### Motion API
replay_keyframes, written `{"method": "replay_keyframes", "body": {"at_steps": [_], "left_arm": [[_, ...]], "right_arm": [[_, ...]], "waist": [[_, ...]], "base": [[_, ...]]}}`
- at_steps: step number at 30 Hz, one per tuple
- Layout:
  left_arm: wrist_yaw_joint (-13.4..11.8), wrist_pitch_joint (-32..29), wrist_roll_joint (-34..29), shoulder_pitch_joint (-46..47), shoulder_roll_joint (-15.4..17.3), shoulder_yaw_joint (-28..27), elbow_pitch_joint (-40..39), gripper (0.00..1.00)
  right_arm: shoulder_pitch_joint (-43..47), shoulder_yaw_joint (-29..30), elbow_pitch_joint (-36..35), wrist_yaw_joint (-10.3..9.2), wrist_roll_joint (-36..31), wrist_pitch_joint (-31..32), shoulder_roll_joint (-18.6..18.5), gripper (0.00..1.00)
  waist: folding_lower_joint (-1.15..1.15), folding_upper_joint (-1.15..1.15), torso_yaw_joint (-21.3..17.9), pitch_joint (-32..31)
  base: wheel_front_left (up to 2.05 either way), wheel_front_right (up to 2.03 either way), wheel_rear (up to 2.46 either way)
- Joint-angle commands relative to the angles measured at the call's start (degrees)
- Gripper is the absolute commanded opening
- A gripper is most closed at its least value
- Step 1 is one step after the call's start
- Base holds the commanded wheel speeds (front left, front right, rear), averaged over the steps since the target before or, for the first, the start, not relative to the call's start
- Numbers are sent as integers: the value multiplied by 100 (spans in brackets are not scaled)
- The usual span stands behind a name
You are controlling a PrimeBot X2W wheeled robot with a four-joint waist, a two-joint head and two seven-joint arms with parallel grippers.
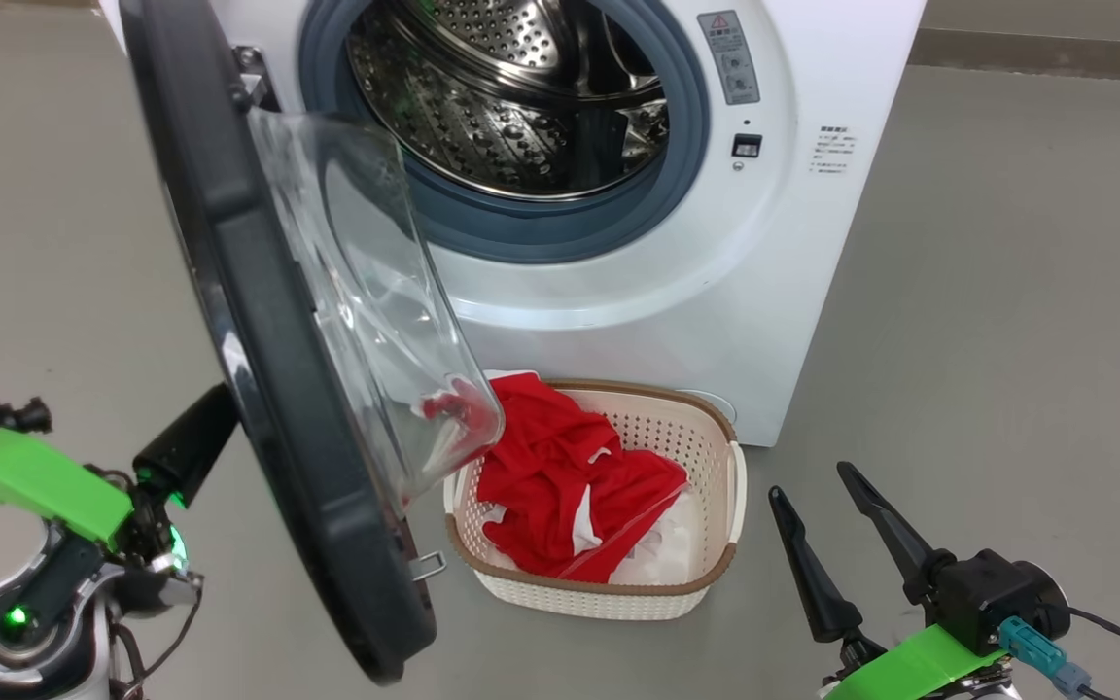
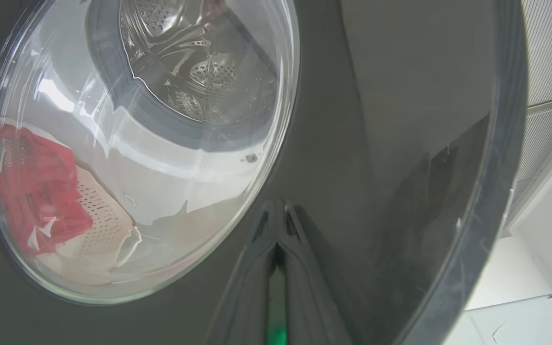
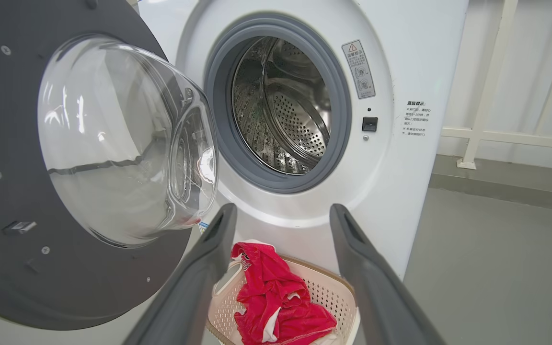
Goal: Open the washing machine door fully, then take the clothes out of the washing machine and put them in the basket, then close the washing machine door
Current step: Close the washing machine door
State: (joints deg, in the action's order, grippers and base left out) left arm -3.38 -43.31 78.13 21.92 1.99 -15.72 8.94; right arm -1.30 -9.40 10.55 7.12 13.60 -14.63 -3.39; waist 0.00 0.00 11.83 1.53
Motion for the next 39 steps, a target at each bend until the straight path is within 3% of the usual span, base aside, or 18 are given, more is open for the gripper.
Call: {"method": "replay_keyframes", "body": {"at_steps": [1, 6, 9, 10, 11, 12, 13, 14, 19, 24, 30, 39], "left_arm": [[94, 42, -98, -15, 126, -116, -205, 0], [489, 650, -638, -169, 249, -160, -314, 2], [739, 1094, -971, -277, 296, -209, -464, 40], [804, 1263, -1137, -326, 325, -203, -521, 49], [866, 1445, -1356, -385, 379, -174, -587, 50], [921, 1643, -1585, -443, 430, -134, -653, 66], [963, 1844, -1830, -501, 483, -75, -714, 95], [997, 2044, -2074, -560, 535, 1, -768, 100], [1074, 3090, -3145, -859, 809, 490, -970, 100], [1084, 4223, -3810, -1138, 1005, 1043, -1102, 100], [1015, 5322, -4602, -1420, 1134, 1160, -949, 100], [730, 5782, -5597, -1620, 1205, 1222, -669, 100]], "right_arm": [[-141, -104, -151, 36, 31, -37, -4, 100], [-143, -88, -157, 36, 35, -37, 4, 100], [-138, -66, -157, 36, 34, -37, 8, 100], [-134, -55, -158, 36, 34, -37, 9, 100], [-130, -43, -161, 36, 33, -37, 10, 100], [-128, -35, -166, 36, 31, -37, 11, 100], [-129, -29, -170, 36, 29, -37, 12, 100], [-131, -28, -172, 36, 27, -37, 13, 100], [-157, -42, -175, 36, 23, -37, 19, 100], [-180, -63, -175, 36, 27, -37, 24, 100], [-195, -74, -159, 36, 43, -37, 29, 100], [-173, -77, -138, 36, 68, -37, 33, 100]], "waist": [[0, 0, -21, 10], [0, 0, -54, 18], [0, 0, -50, 15], [0, 0, -44, 14], [0, 0, -37, 15], [0, 0, -28, 20], [0, 0, -16, 27], [0, 0, -5, 37], [0, 0, 36, 83], [0, 0, 43, 120], [0, 0, 23, 112], [0, 0, -3, 73]], "base": [[0, 0, 0], [0, 0, 0], [0, 0, 0], [0, 0, 0], [0, 0, 0], [0, 0, 0], [0, 0, 0], [0, 0, 0], [0, 0, 0], [0, 0, 0], [0, 0, 0], [0, 0, 0]]}}
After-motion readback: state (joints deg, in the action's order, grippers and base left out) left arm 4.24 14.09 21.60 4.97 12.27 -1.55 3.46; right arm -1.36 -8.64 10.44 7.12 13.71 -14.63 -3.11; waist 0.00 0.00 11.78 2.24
